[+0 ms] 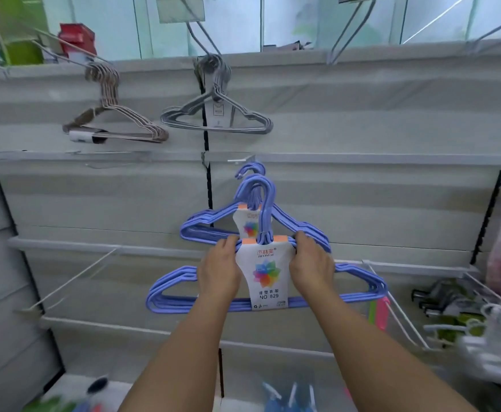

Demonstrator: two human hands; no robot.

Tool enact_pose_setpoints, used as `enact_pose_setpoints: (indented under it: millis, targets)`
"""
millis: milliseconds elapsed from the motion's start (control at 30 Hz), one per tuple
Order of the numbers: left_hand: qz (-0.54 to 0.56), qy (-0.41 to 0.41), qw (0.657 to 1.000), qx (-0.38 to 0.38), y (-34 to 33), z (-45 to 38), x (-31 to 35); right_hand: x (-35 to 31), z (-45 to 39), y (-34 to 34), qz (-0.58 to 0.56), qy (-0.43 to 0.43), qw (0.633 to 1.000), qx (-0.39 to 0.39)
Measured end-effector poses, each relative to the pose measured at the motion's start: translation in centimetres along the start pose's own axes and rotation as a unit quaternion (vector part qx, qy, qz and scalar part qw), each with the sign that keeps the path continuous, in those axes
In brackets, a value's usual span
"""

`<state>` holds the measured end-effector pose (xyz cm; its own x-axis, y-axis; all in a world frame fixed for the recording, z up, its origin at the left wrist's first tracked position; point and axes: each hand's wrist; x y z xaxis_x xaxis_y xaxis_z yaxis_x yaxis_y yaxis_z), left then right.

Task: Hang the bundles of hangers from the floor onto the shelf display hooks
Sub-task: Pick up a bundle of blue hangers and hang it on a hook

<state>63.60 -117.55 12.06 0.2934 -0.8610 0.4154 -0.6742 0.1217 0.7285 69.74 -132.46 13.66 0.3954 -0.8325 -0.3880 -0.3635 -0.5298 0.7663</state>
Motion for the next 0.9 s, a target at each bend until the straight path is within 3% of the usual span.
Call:
enact_pose_setpoints:
  millis: [67, 133, 233, 367, 433, 533, 733, 900]
  targets:
    - [0.037, 0.005, 0.999, -0.006, 0.0, -1.2, -0.7, -0.8, -0.9, -0.4, -0.002, 0.001, 1.0, 0.005]
    - [0.142, 0.024, 0.99, 0.01, 0.3, -2.7, -1.3, -1.5, -1.7, -0.6, -0.005, -0.003, 1.0, 0.01]
    - [0.371, 0.078, 0.924, 0.045, 1.6, -5.1, -0.2, -2.2, -2.6, -0.9, -0.014, -0.017, 0.999, 0.025]
    - [0.499, 0.094, 0.861, 0.034, 3.3, -8.0, 2.5, -3.2, -2.9, -1.6, -0.02, -0.029, 0.999, 0.027]
    - [0.525, 0.11, 0.844, -0.011, 3.3, -9.6, 3.0, -3.7, -3.1, -1.9, -0.023, -0.032, 0.999, 0.024]
    - [0.518, 0.089, 0.85, -0.043, 2.8, -10.9, 3.2, -4.0, -3.3, -2.4, -0.029, -0.038, 0.999, 0.019]
    - [0.548, 0.069, 0.833, 0.026, 1.2, -11.6, 3.4, -4.2, -4.0, -3.8, -0.047, -0.044, 0.998, 0.018]
    - [0.57, 0.046, 0.819, 0.04, 1.1, -12.2, 3.3, -4.3, -4.9, -4.7, -0.056, -0.051, 0.997, 0.016]
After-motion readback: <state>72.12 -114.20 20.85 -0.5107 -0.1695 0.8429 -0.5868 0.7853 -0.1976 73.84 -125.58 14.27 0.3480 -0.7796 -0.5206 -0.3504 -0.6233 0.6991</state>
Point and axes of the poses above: each hand's wrist, its own z-axis away from the middle knuckle, its own y-axis out of the back of the hand, x = y × z, and after that the axes turned 4 degrees about x, right-handed
